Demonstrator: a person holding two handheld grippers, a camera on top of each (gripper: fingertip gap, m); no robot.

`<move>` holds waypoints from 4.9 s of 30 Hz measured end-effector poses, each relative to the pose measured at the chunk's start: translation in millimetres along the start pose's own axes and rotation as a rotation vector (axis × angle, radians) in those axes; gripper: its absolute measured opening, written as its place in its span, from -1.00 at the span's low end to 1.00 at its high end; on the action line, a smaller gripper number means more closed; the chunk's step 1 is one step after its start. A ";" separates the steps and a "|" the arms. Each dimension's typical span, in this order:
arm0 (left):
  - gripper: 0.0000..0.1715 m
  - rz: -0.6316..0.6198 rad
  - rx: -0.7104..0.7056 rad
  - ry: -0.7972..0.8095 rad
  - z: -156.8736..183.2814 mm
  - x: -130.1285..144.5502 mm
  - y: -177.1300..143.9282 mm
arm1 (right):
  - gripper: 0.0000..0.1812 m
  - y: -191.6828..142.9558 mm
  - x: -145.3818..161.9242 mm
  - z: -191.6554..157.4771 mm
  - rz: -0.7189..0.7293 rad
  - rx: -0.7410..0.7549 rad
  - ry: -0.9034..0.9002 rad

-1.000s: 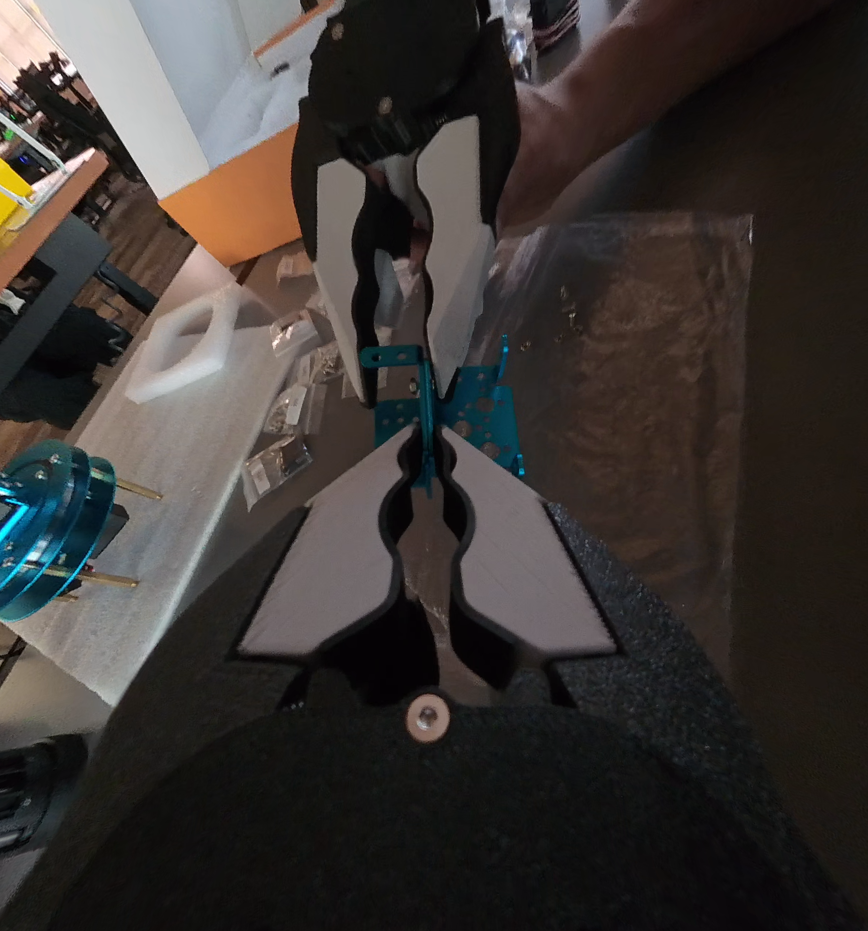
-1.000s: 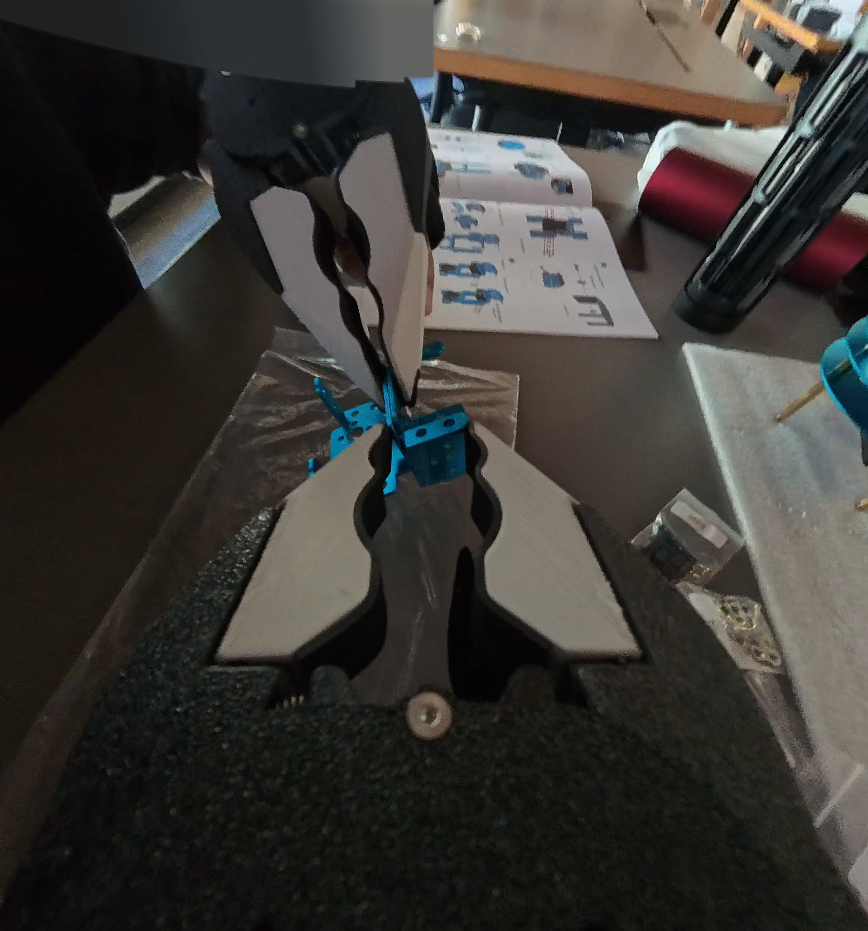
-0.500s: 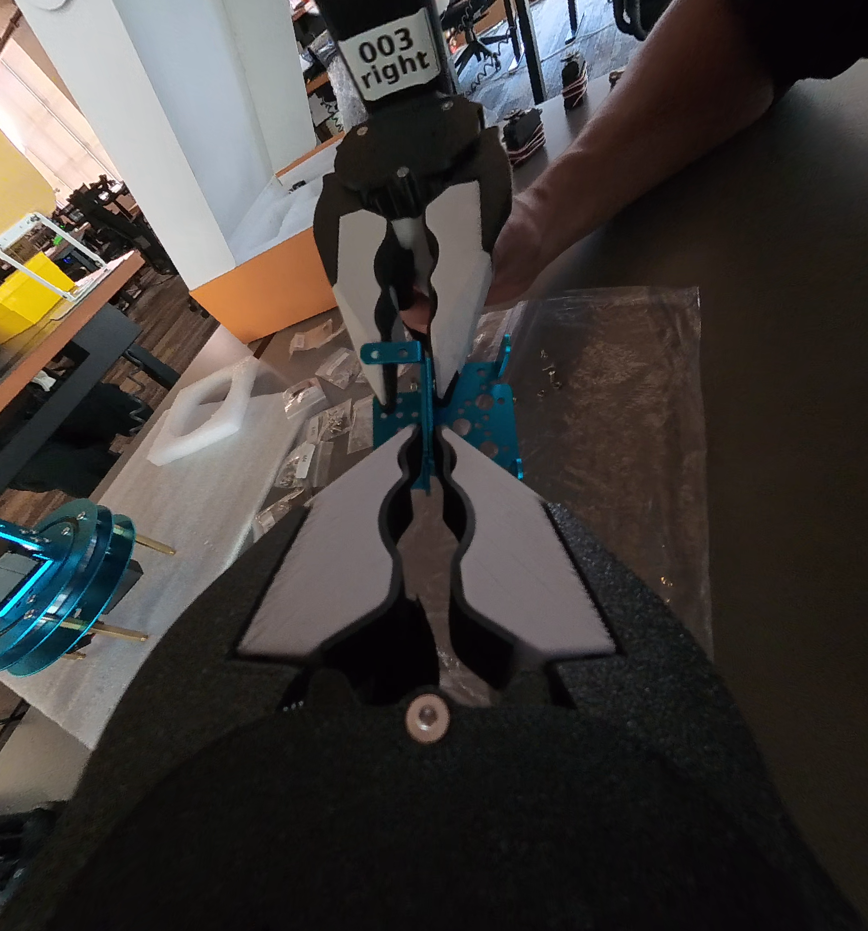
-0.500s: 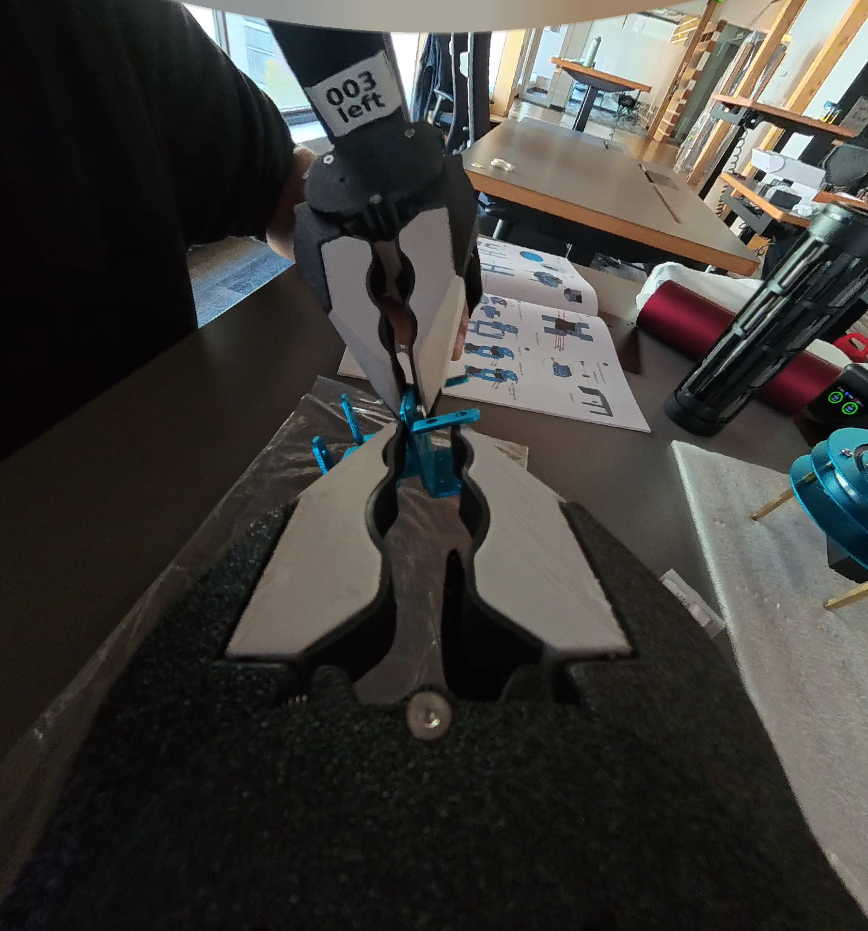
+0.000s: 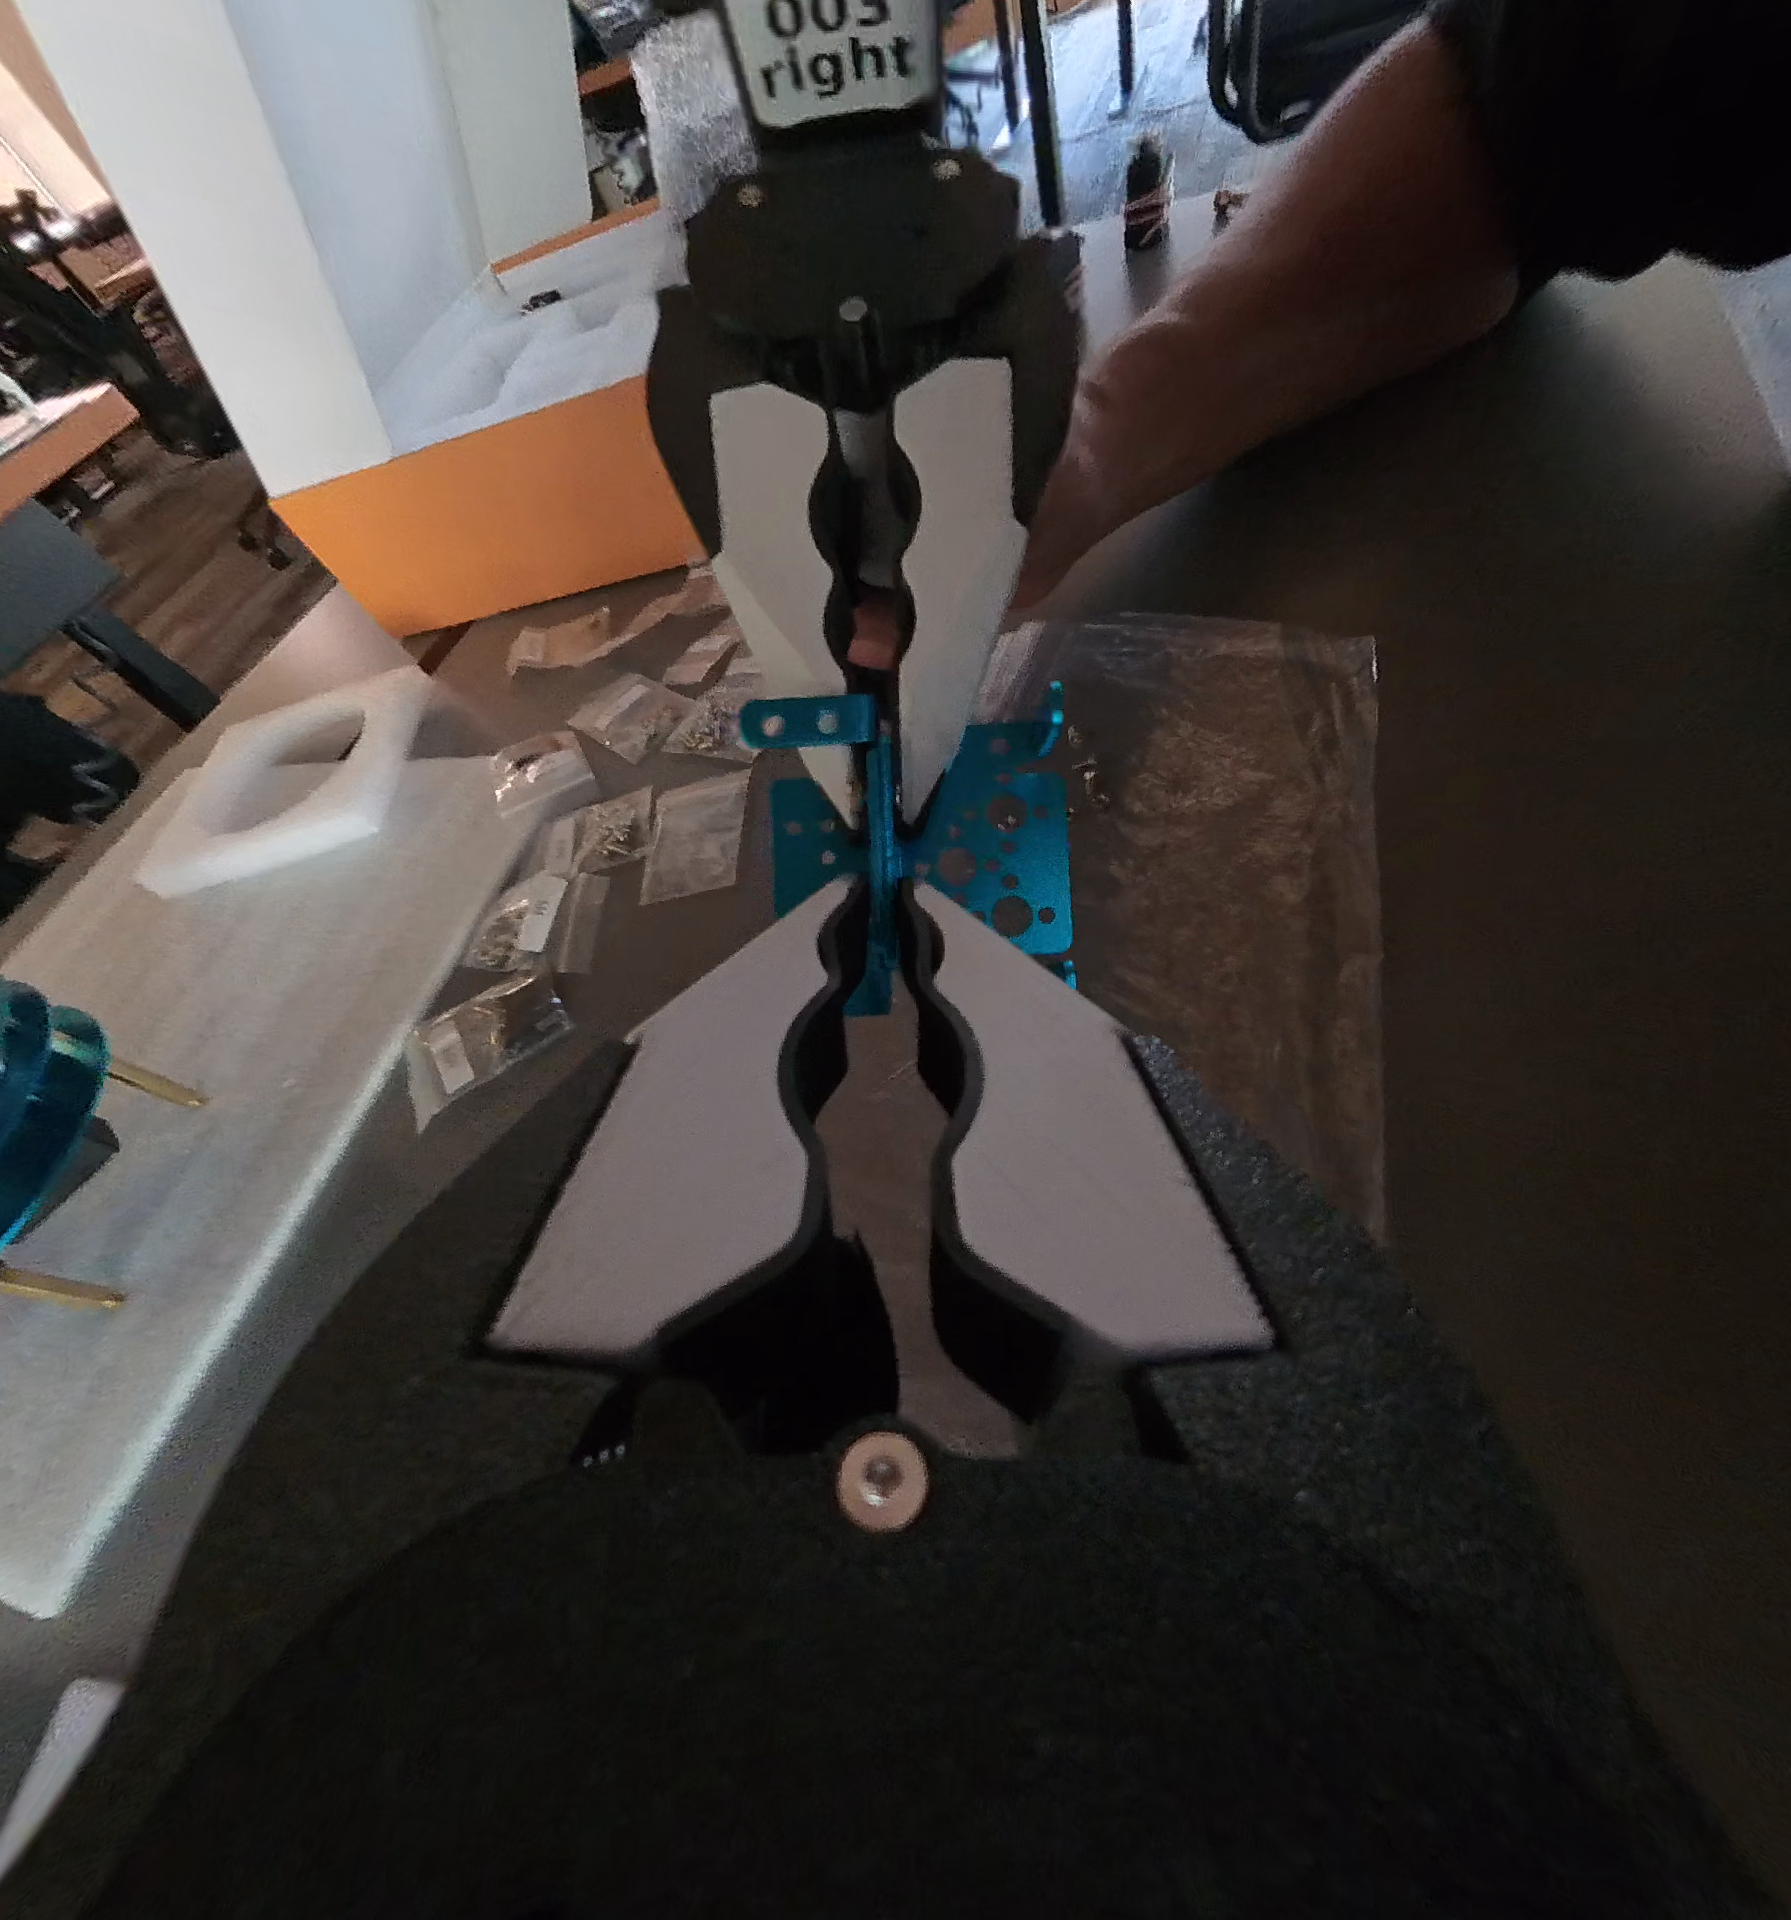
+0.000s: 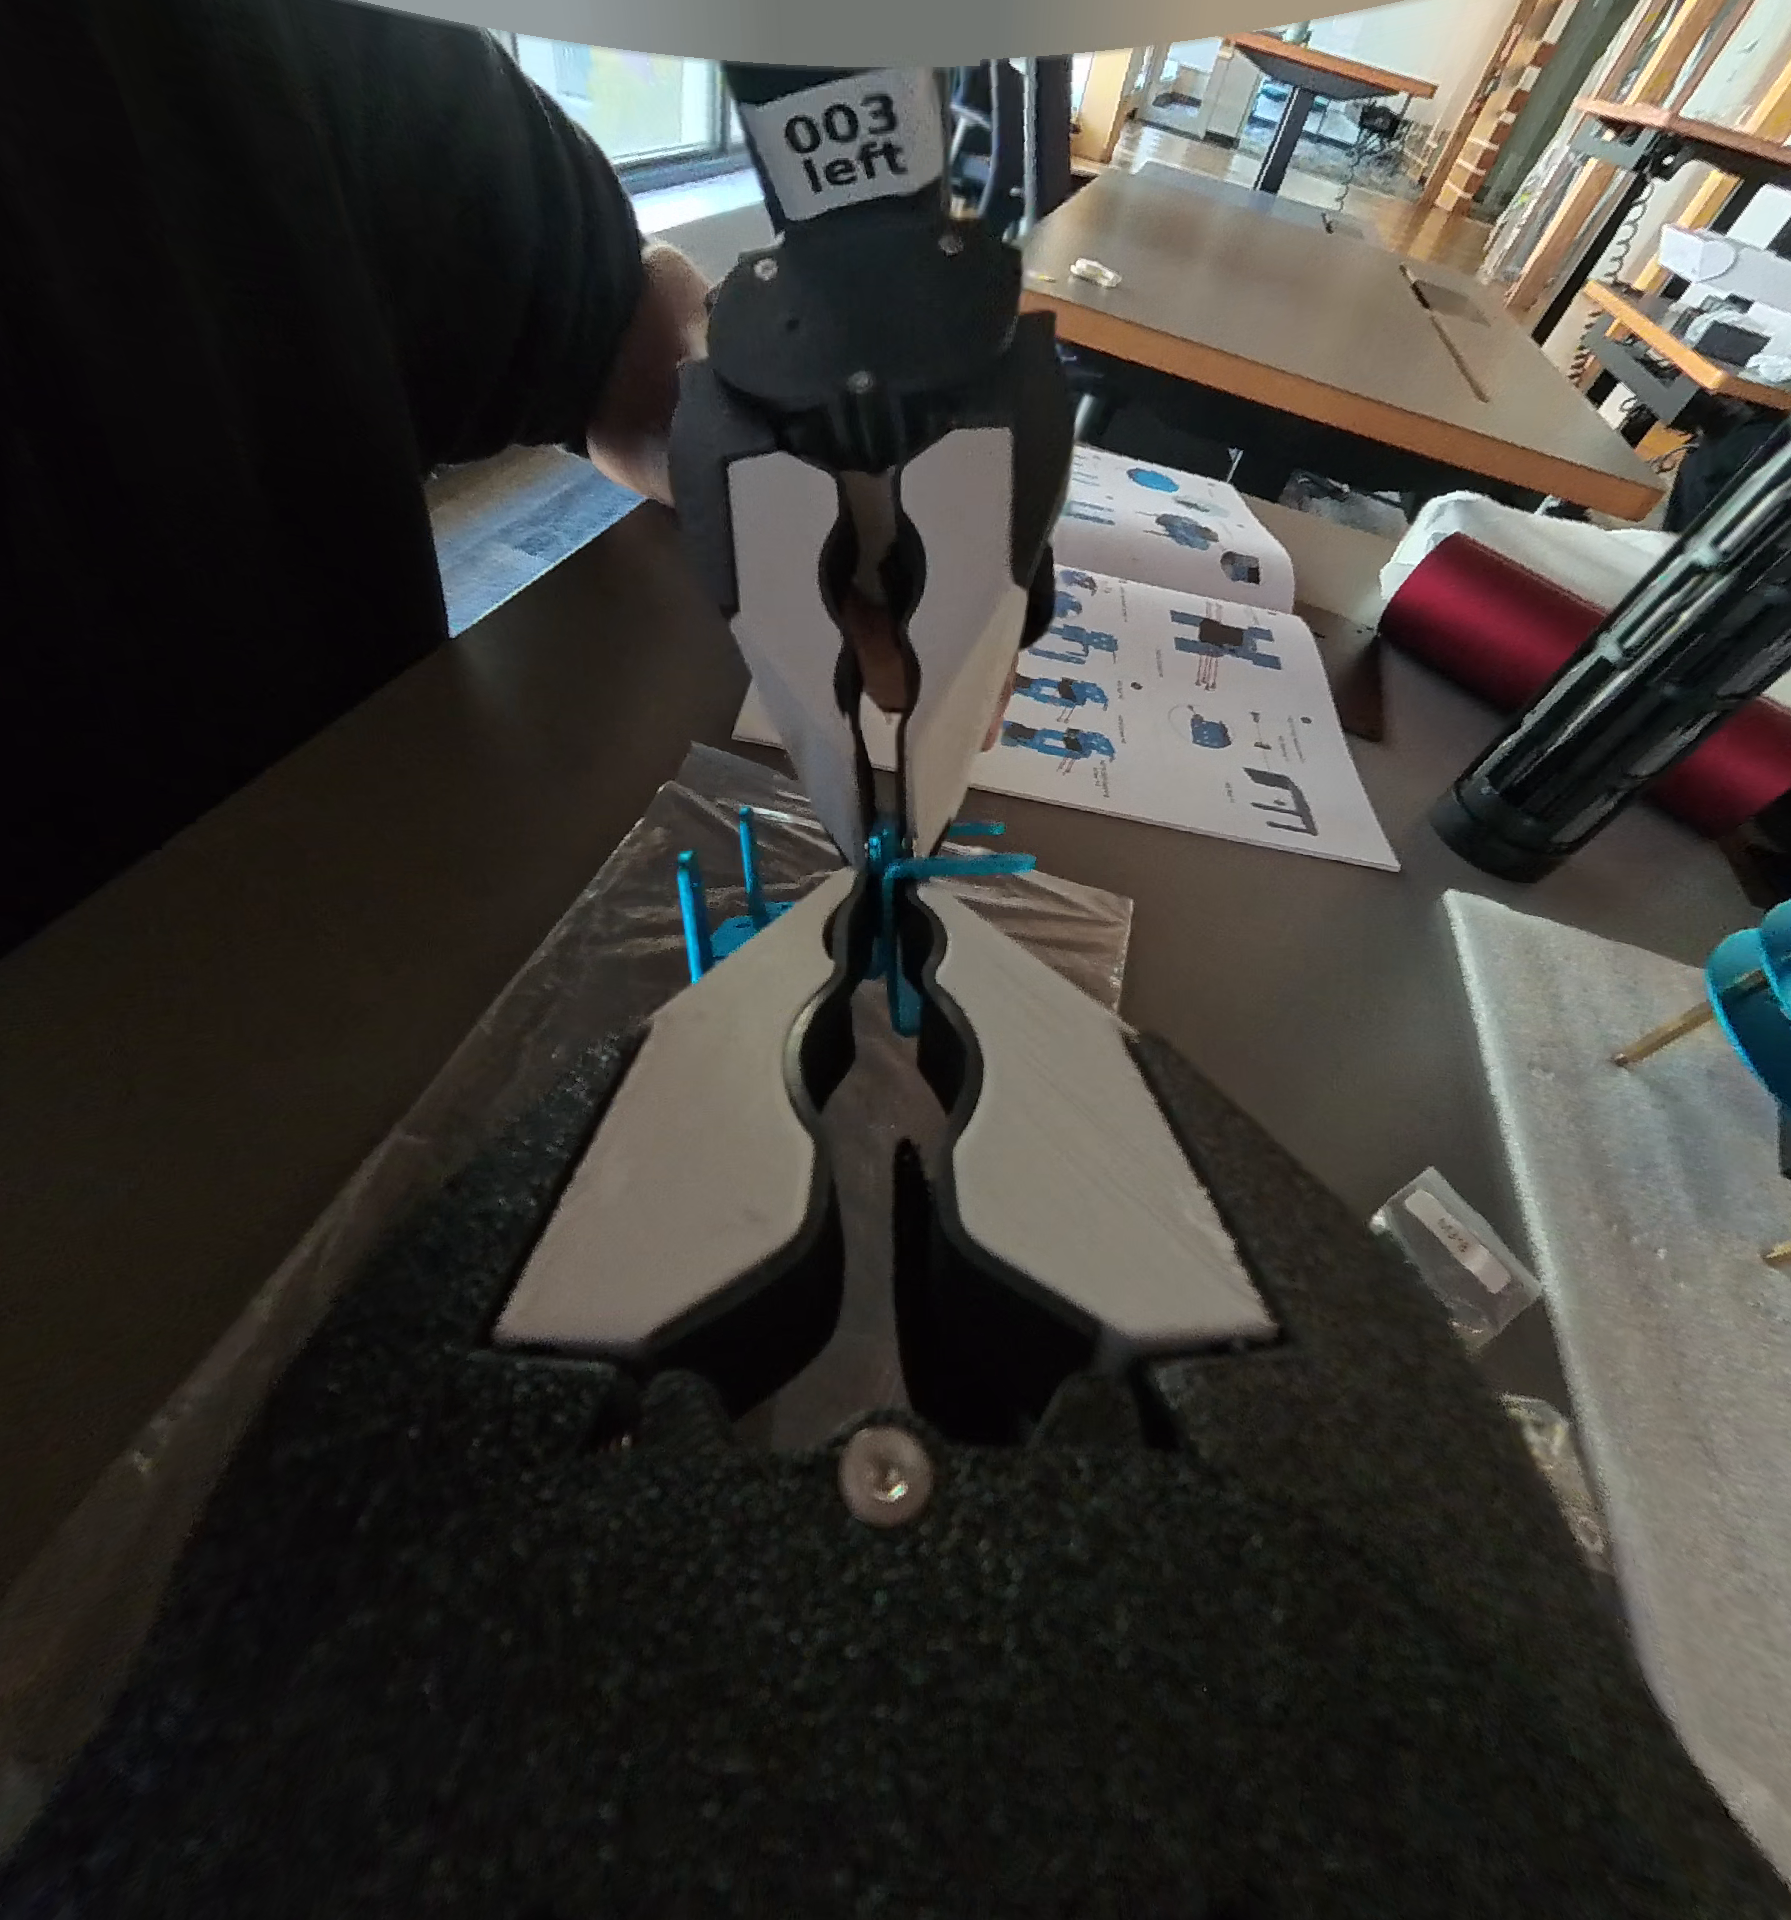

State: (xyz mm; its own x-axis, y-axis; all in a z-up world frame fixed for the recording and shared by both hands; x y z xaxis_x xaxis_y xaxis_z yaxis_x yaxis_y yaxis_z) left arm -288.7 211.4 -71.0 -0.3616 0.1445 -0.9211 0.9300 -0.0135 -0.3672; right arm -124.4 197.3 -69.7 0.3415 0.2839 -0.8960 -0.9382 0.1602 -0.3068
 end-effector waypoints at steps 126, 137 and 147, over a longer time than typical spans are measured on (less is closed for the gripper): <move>-0.96 -0.050 0.018 0.010 0.5 3.2 -0.1 | -0.89 6.4 2.9 -8.7 0.045 0.033 -0.046; -0.96 -0.062 0.068 -0.075 -4.3 3.9 -1.4 | -0.78 5.6 4.2 -7.8 0.076 -0.029 0.021; -0.97 -0.072 0.082 -0.074 -2.0 4.7 0.5 | -0.71 8.9 7.1 -7.4 0.067 -0.068 0.051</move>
State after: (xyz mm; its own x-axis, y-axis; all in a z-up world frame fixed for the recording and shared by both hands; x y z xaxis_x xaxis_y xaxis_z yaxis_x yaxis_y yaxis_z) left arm -289.8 214.0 -75.3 -0.4335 0.0745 -0.8981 0.8943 -0.0874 -0.4389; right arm -130.7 193.7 -81.2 0.2765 0.2427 -0.9299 -0.9610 0.0778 -0.2654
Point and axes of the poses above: each gripper's, where its closed fingertips meet, y out along the fingers, x out of its underside, z = x × y across the jaws, the point moved 9 cm from there along -y, back along the fingers, and after that the axes turned 9 degrees about -y, right-handed, at the moved point
